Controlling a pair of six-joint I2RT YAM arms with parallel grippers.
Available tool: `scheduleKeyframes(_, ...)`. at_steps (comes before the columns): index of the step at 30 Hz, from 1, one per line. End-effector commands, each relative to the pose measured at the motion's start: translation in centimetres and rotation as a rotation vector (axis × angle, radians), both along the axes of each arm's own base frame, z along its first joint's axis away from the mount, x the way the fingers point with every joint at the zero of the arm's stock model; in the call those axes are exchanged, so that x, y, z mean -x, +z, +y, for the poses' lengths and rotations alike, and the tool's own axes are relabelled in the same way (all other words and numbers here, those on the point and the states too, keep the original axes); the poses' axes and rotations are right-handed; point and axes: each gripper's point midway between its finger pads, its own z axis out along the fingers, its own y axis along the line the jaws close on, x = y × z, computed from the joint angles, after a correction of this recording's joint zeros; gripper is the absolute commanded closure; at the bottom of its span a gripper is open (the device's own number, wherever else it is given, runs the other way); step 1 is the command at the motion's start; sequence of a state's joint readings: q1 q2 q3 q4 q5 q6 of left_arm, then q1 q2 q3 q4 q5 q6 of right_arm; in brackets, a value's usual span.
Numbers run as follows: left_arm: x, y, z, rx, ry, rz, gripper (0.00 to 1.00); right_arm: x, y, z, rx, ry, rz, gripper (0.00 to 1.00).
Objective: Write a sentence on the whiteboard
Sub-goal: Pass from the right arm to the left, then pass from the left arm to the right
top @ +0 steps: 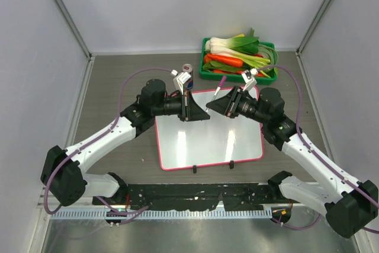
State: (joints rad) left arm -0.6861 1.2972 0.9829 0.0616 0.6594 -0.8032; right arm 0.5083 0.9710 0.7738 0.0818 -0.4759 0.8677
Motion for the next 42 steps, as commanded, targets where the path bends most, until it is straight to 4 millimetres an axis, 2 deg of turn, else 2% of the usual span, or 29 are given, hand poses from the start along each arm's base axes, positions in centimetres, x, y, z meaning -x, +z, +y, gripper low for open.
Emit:
scheduleKeyframes(1, 0.3, 1.8, 0.5, 0.033, 0.004, -0.058, 1.0, 1.6, 2.3, 0.6, -0.037, 0.091, -0.093, 0.67)
scheduleKeyframes(2, 0.4, 1.7, 0.5, 0.031, 0.001, -0.055, 1.0, 1.7, 2.4, 0.7, -0.037, 0.095, -0.097, 0.59)
scheduleKeyframes(4, 0.6, 1.8, 0.6, 0.032, -0.008, -0.063, 1.0, 1.8, 2.3, 0.8, -0.037, 0.108, -0.096, 0.52)
scheduleKeyframes(9, 1.1, 1.9, 0.9, 0.024, -0.025, -0.08, 1.0, 2.1, 2.5, 0.9, -0.037, 0.133, -0.104, 0.4)
scheduleKeyframes(13, 2.0, 2.0, 1.0, 0.031, -0.067, -0.09, 1.0, 2.1, 2.3, 1.1, -0.04, 0.14, -0.098, 0.36)
scheduleKeyframes(17, 3.0, 2.3, 1.2, 0.045, -0.122, -0.104, 1.0, 2.4, 2.9, 1.2, -0.066, 0.159, -0.113, 0.37)
scheduleKeyframes(22, 4.2, 2.8, 1.4, 0.063, -0.176, -0.12, 1.0, 3.0, 3.8, 1.3, -0.093, 0.185, -0.149, 0.48)
scheduleKeyframes(30, 4.6, 3.1, 1.7, 0.072, -0.18, -0.134, 1.0, 3.9, 3.5, 1.5, -0.09, 0.237, -0.148, 0.62)
scheduleKeyframes(37, 4.7, 2.8, 1.8, 0.071, -0.176, -0.129, 1.0, 4.3, 3.4, 1.6, -0.102, 0.26, -0.141, 0.71)
scheduleKeyframes(42, 4.6, 2.6, 2.0, 0.064, -0.162, -0.13, 1.0, 4.8, 3.3, 1.5, -0.101, 0.277, -0.145, 0.92)
